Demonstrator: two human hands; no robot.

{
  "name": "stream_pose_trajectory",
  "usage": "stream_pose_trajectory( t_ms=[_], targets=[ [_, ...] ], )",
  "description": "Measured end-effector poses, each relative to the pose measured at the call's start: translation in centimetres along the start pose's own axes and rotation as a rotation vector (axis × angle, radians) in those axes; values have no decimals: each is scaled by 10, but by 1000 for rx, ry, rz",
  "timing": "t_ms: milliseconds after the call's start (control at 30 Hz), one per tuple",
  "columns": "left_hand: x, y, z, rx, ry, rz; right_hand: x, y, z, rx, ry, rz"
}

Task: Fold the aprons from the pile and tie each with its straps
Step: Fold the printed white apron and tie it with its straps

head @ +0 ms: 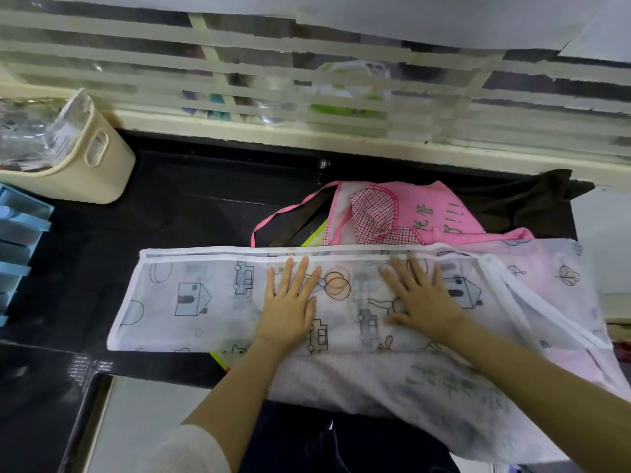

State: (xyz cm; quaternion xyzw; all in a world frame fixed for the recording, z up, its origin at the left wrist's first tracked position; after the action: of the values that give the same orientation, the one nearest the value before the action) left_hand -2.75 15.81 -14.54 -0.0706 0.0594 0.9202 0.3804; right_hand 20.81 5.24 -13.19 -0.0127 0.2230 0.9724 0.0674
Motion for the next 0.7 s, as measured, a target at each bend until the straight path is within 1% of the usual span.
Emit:
stream_pose_trajectory(
  t_ms=[133, 233, 333, 367, 433, 467, 533, 600, 633, 667, 700],
  targets=[
    [-1, 0, 1, 30, -1, 6, 11, 3, 20, -18, 60, 9],
    [-3, -3, 2, 88, -38, 28, 22, 9, 27, 61, 146, -23],
    [-9, -4, 6, 119, -145, 21, 41, 24, 27, -7, 95, -56],
    [-12, -5, 8, 140, -182, 8, 48, 33, 25, -49, 42, -55],
    [-22, -9, 19, 172, -221, -45, 57, 53, 23, -193, -107, -39],
    [-31, -10, 24, 177, -221, -111, 57, 64, 22, -287, -181, -30],
    [-49, -9, 28, 183, -211, -324, 47, 86, 19, -478, -252, -65],
    [-61, -9, 27, 186, -217, -517, 25, 109, 19, -623, -265, -147],
    [-61, -9, 26, 199, -227, -554, 13, 114, 21, -660, -252, -207],
    [-62, -10, 25, 211, -220, -551, -3, 122, 20, -678, -228, -289],
    [-64, -12, 25, 215, -202, -516, -17, 127, 19, -654, -219, -376]
  ],
)
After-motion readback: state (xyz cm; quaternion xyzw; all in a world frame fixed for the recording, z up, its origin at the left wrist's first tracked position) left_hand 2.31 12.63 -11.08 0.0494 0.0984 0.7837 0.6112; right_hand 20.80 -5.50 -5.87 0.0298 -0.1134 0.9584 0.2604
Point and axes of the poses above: each hand's wrist, its own y-axis away from the middle knuckle, its own z-axis out of the back of the hand, x = y × z, the point moved 3 cm from there along -y, towards the middle knuckle, and after that the axes turned 10 degrees about -x, right-handed, at the moved point
